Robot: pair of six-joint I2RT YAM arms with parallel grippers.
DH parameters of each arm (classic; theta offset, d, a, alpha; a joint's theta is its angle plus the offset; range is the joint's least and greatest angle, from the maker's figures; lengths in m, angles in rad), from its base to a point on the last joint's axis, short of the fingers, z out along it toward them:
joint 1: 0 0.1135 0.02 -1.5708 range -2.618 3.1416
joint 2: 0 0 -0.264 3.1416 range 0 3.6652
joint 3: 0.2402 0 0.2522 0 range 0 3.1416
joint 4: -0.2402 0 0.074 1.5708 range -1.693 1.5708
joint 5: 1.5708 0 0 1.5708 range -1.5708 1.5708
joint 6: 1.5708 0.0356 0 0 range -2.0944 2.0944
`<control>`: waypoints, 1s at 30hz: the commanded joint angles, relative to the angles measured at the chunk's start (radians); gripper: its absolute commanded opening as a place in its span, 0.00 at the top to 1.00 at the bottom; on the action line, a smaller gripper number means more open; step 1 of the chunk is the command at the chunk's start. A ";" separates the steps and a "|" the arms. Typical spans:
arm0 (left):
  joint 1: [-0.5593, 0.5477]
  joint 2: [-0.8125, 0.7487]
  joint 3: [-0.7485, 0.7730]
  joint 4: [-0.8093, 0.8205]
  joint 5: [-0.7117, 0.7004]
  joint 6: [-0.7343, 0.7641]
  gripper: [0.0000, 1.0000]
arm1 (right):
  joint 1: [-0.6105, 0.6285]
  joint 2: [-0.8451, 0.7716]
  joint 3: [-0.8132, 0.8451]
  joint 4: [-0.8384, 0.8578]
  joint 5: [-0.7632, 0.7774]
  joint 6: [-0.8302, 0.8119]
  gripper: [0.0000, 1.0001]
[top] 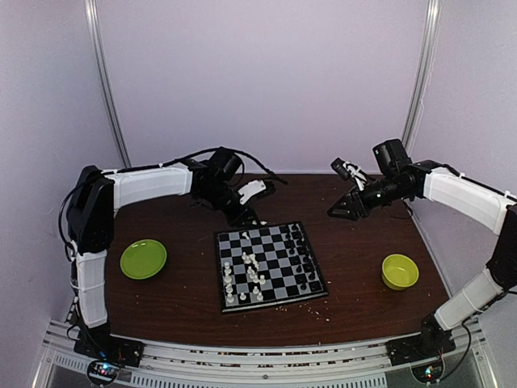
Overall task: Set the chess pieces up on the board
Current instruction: Pick up the bishop from the chessboard, then pass from the left arm to the right
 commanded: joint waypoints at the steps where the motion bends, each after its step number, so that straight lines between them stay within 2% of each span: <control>1: -0.003 -0.080 -0.148 0.332 0.134 -0.280 0.83 | 0.053 0.087 0.103 0.011 0.009 0.131 0.50; 5: -0.004 -0.149 -0.284 0.595 0.183 -0.472 0.83 | 0.102 0.177 0.193 0.009 -0.010 0.190 0.52; 10: -0.007 -0.205 -0.413 0.810 0.180 -0.630 0.83 | 0.167 0.267 0.287 0.016 -0.035 0.252 0.55; 20: -0.043 -0.212 -0.456 0.852 0.167 -0.645 0.83 | 0.249 0.375 0.389 0.023 -0.025 0.312 0.56; 30: -0.051 -0.224 -0.470 0.881 0.161 -0.648 0.84 | 0.252 0.402 0.377 0.072 -0.050 0.373 0.69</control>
